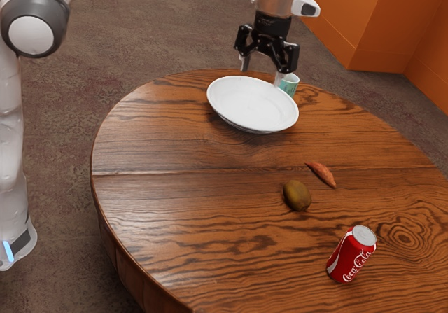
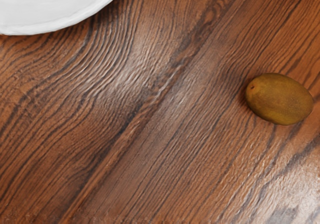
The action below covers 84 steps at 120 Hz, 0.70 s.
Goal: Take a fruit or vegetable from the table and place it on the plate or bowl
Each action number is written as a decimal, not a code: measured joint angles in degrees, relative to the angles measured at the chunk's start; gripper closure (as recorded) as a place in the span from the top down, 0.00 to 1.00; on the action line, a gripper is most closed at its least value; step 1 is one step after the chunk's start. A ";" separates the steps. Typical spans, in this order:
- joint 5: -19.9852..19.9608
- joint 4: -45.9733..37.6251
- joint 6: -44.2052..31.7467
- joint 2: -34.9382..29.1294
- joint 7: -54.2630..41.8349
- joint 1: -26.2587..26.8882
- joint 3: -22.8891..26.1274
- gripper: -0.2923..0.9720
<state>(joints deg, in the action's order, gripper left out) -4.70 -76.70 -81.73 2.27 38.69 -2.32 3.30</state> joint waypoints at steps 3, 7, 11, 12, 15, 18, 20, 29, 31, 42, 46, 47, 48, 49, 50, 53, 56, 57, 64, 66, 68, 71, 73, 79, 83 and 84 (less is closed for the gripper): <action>-0.17 0.08 0.48 -0.09 3.63 0.24 0.04 0.77; -0.31 0.15 1.03 -0.19 8.24 0.65 0.08 0.77; -0.45 0.22 1.49 -0.25 12.54 1.09 0.11 0.77; -0.48 0.23 1.60 -0.27 13.53 1.20 0.13 0.77; -0.57 0.24 1.89 -0.29 16.21 1.48 0.23 0.77; -0.62 0.25 2.15 -0.24 18.45 1.77 0.37 0.77; -0.64 0.26 2.30 -0.16 19.58 2.01 0.46 0.77; -0.74 0.37 2.87 -0.11 22.84 3.44 0.94 0.77; -0.84 0.46 2.96 -0.11 23.17 3.76 1.13 0.77; -0.78 2.73 3.36 0.08 22.79 6.52 1.38 0.77; -0.27 3.55 3.42 0.85 21.34 7.47 1.27 0.77; -0.14 3.68 3.43 1.00 20.92 7.60 1.25 0.77; -0.03 3.78 3.45 1.13 20.50 7.69 1.24 0.77; 0.08 3.89 3.46 1.33 20.03 7.74 1.23 0.77; 0.18 3.98 3.47 1.53 19.52 7.74 1.21 0.77; 0.43 4.29 3.39 1.99 17.63 7.47 1.16 0.77; 0.70 4.50 3.26 2.35 15.52 6.83 1.07 0.77; 0.79 4.55 3.23 2.46 14.78 6.52 1.04 0.77; 1.61 4.76 2.91 3.13 7.99 3.15 0.84 0.77; 1.81 4.77 2.81 3.37 5.79 1.98 0.79 0.77; 1.97 4.78 2.72 3.70 3.54 0.77 0.76 0.77; 2.18 4.81 2.57 4.27 0.11 -1.00 0.73 0.77; 2.30 4.83 2.41 4.70 -2.21 -2.09 0.71 0.77; 2.57 4.85 1.57 6.00 -9.29 -4.31 0.65 0.77; 2.70 4.86 0.91 6.83 -13.95 -4.79 0.63 0.77; 2.73 4.86 0.75 7.04 -15.09 -4.82 0.62 0.77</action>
<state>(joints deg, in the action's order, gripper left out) -1.98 -71.84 -80.98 9.31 23.59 -7.15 3.92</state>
